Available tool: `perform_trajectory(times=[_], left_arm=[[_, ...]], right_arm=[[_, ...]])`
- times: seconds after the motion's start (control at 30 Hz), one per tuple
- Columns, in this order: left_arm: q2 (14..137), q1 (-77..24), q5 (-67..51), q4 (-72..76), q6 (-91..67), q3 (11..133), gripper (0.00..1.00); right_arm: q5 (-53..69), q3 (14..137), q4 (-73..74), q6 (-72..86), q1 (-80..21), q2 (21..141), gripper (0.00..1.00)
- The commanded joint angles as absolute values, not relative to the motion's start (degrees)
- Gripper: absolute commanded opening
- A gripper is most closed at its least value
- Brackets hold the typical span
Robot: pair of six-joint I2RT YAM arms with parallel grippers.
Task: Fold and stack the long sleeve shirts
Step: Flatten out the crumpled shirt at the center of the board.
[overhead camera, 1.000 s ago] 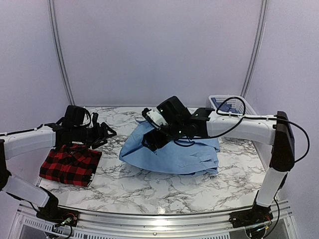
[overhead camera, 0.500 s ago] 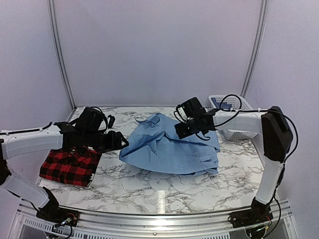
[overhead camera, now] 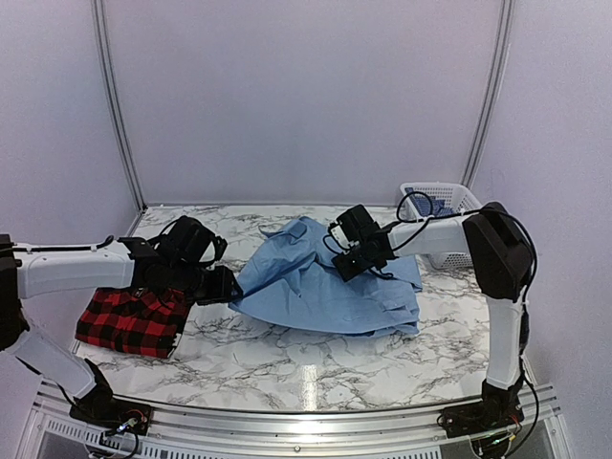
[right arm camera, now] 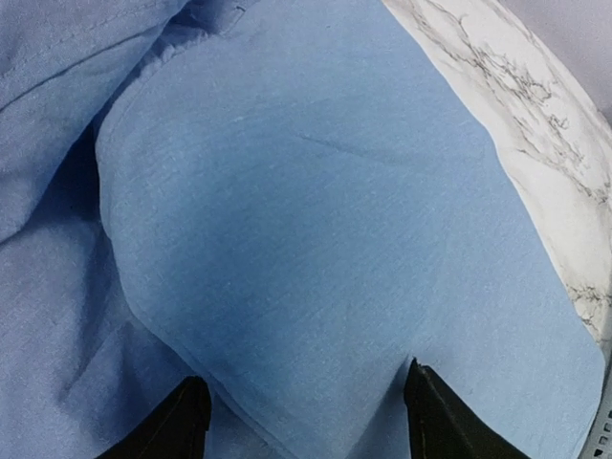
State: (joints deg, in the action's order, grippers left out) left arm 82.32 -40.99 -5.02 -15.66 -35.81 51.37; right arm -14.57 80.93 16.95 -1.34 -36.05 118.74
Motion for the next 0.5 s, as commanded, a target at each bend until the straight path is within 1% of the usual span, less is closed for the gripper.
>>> perform_trajectory(times=[0.0, 0.07, 0.17, 0.2, 0.23, 0.27, 0.47], left_arm=[[83.0, -41.3, -3.9, -17.0, -36.5, 52.4, 0.33], [83.5, -41.2, -3.0, -17.0, -37.0, 52.4, 0.19], [83.5, -41.0, -1.4, -17.1, -37.7, 52.4, 0.03], [83.4, -40.7, -0.9, -17.1, -37.6, 52.5, 0.00], [83.3, -40.2, -0.7, -17.1, -37.4, 52.5, 0.00], [83.1, -39.7, -0.5, -17.3, -37.1, 52.6, 0.00], [82.2, -31.5, -1.1, -19.1, -33.5, 53.3, 0.00]], right_arm=[[-18.6, 83.5, 15.7, -0.4, -35.4, 118.8, 0.56], [-20.3, 83.9, 15.6, 1.2, -35.2, 118.6, 0.43], [-21.5, 84.3, 15.6, 2.5, -34.4, 118.6, 0.17], [-21.8, 84.5, 15.9, 2.8, -34.0, 118.6, 0.09], [-22.0, 84.6, 16.1, 3.1, -33.9, 118.4, 0.01], [-22.2, 84.6, 16.3, 3.3, -33.6, 118.3, 0.00], [-25.3, 82.8, 19.4, 4.7, -32.9, 114.5, 0.00]])
